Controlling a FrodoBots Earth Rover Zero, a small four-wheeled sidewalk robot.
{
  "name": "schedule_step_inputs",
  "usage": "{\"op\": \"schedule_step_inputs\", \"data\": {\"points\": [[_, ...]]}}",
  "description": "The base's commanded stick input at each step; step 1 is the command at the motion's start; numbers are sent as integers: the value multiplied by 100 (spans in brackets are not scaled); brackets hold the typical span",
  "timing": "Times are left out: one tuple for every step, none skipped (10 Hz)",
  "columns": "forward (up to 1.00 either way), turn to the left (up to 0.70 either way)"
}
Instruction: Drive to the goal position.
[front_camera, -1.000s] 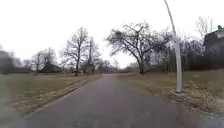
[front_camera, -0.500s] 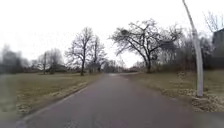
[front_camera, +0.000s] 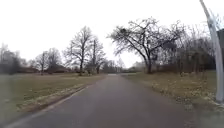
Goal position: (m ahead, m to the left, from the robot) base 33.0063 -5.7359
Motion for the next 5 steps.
{"op": "schedule_step_inputs", "data": {"points": [[100,0],[100,0],[100,0],[100,0],[100,0]]}}
